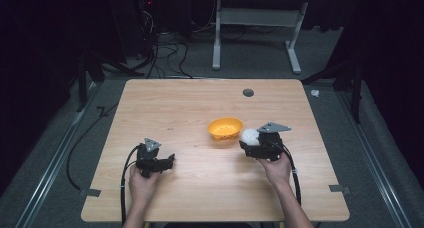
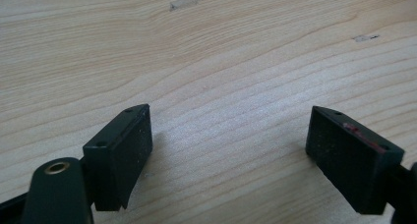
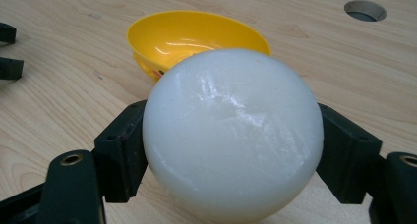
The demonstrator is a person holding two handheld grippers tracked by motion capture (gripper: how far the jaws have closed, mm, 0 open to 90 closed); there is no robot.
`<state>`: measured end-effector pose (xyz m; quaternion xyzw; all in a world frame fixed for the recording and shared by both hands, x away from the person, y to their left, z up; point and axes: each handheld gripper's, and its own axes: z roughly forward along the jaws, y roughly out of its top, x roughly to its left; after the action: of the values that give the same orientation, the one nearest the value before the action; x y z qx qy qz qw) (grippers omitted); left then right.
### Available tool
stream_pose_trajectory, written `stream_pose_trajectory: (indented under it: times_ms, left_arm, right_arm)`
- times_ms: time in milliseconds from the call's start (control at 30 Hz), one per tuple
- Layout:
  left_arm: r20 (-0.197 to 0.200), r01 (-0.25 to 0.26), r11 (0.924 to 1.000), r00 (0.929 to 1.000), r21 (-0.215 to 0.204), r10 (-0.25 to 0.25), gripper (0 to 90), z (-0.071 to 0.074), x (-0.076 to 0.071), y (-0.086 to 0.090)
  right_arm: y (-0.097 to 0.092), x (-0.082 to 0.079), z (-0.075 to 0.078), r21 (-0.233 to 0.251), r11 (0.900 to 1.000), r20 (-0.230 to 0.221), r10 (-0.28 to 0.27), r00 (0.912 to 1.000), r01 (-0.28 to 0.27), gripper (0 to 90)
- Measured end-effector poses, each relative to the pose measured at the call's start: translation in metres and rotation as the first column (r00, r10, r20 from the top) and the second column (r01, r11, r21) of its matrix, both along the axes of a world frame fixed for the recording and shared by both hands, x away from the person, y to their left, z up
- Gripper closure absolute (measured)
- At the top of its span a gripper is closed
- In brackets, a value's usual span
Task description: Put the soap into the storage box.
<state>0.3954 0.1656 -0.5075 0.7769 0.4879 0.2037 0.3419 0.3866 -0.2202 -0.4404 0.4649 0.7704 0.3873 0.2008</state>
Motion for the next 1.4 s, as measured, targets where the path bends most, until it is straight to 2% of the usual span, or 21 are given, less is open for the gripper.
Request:
stream_pose_trajectory:
  times_ms: [367, 700, 900, 1000, 1200, 1400]
  left_arm:
    - [0.0, 0.0, 1.0, 1.0, 0.0, 0.0, 18.1, 0.0, 0.0, 0.0]
    - [-0.001, 0.001, 1.0, 1.0, -0.001, -0.001, 18.0, 0.0, 0.0, 0.0]
    - [0.0, 0.001, 1.0, 1.0, -0.001, -0.001, 18.0, 0.0, 0.0, 0.0]
    - [0.0, 0.001, 1.0, 1.0, -0.001, -0.001, 17.9, 0.0, 0.0, 0.0]
    - [-0.002, 0.004, 1.0, 1.0, 0.001, -0.004, 17.9, 0.0, 0.0, 0.0]
    - [-0.002, 0.004, 1.0, 1.0, 0.001, -0.004, 17.9, 0.0, 0.0, 0.0]
  right_arm:
    - [0.008, 0.008, 0.012, 0.008, 0.9999, 0.023, 0.015, 0.9996, -0.015, 25.0]
    - [0.018, 0.018, 0.017, 0.002, 0.9992, 0.018, 0.04, 0.999, -0.04, 25.0]
    - [0.024, 0.026, 0.016, 0.009, 0.9986, 0.006, 0.052, 0.9986, -0.052, 25.0]
    - [0.031, 0.031, 0.013, -0.012, 0.9978, -0.003, 0.065, 0.9979, -0.065, 25.0]
    - [0.039, 0.04, 0.012, 0.006, 0.9973, -0.013, 0.074, 0.9972, -0.074, 25.0]
    - [0.045, 0.049, 0.014, 0.003, 0.9967, -0.017, 0.082, 0.9965, -0.082, 25.0]
